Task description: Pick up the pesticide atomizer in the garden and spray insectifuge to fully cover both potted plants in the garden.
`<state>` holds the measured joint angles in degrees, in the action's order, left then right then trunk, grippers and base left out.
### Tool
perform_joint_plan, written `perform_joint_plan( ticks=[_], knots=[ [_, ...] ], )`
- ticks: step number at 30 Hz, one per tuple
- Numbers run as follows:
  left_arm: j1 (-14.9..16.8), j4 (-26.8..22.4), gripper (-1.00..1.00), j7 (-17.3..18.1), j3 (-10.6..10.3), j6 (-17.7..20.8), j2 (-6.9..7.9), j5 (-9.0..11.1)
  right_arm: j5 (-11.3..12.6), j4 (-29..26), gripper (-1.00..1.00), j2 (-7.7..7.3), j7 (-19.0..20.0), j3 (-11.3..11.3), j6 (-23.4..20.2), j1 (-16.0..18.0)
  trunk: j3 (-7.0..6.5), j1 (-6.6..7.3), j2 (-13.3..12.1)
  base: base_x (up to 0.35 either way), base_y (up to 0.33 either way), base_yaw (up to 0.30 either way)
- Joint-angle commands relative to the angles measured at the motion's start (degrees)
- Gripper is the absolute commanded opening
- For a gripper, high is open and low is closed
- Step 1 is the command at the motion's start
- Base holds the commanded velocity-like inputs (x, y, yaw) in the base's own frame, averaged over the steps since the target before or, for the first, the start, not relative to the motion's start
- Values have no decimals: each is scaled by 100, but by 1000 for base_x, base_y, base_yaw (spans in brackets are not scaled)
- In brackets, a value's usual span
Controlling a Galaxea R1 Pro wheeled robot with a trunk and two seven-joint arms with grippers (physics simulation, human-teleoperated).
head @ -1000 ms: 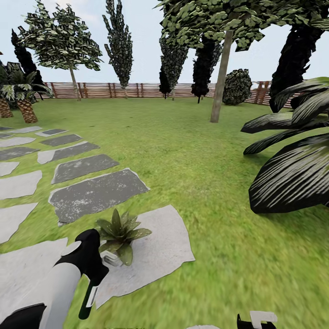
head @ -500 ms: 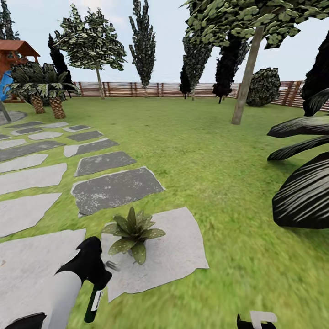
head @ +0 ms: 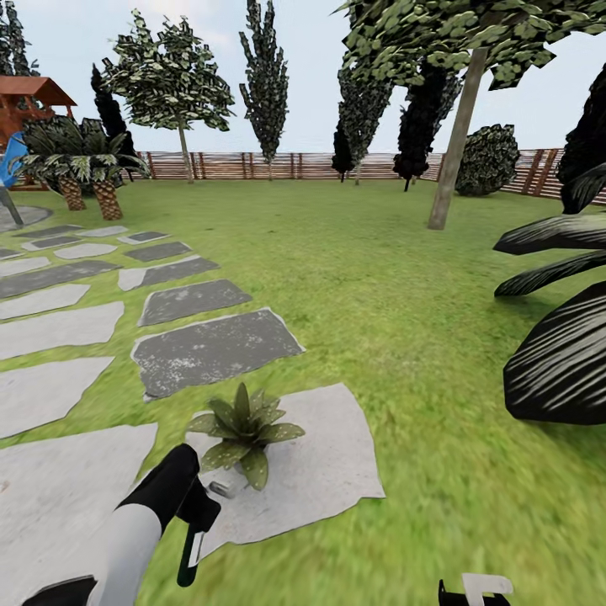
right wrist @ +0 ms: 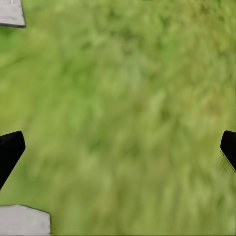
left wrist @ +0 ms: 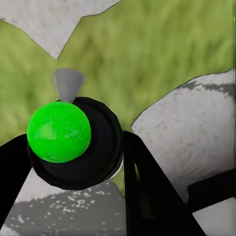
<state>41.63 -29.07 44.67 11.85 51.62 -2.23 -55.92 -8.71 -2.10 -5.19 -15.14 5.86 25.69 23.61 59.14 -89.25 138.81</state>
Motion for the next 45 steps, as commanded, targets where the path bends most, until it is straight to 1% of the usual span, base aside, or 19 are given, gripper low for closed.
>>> perform_joint_plan(
  ticks=[1,8,11,17,20,28,31,36,42,44,45],
  knots=[
    [3,-2,-100,51,49,27,-7,-56,-60,4,100,1,-15,47,15,3,5,0,2,164,-189,0],
    [3,7,-100,62,54,34,-10,-44,-57,-1,100,9,-22,47,15,4,5,0,2,210,-200,1],
    [3,88,-100,67,62,33,-7,-48,-54,-9,100,9,-24,47,15,3,5,0,2,179,-105,145],
    [0,180,-100,60,68,34,-5,-31,-52,-10,100,10,-24,47,15,4,5,0,2,20,-11,265],
    [-5,375,-100,76,61,40,-4,-43,-52,-10,100,10,-24,47,15,4,5,0,2,1,0,233],
    [37,455,-100,110,32,219,-7,-104,-52,-10,100,12,-24,47,15,3,5,0,2,0,0,24],
    [28,401,-100,112,4,217,24,-118,-52,-10,100,13,-24,47,15,4,5,0,2,0,0,0],
    [21,373,-100,119,9,182,72,-127,-52,-10,100,17,-24,47,15,3,5,0,2,-213,18,0],
    [21,351,-100,107,19,146,85,-138,-53,-10,100,15,-20,47,15,3,5,0,2,-327,94,0],
    [21,344,-100,99,19,113,109,-134,-56,-9,100,16,-13,45,15,3,5,0,2,-334,128,0],
    [21,343,-100,97,19,20,132,-127,-58,-5,100,17,-8,42,15,3,5,0,2,-334,133,0]
  ],
)
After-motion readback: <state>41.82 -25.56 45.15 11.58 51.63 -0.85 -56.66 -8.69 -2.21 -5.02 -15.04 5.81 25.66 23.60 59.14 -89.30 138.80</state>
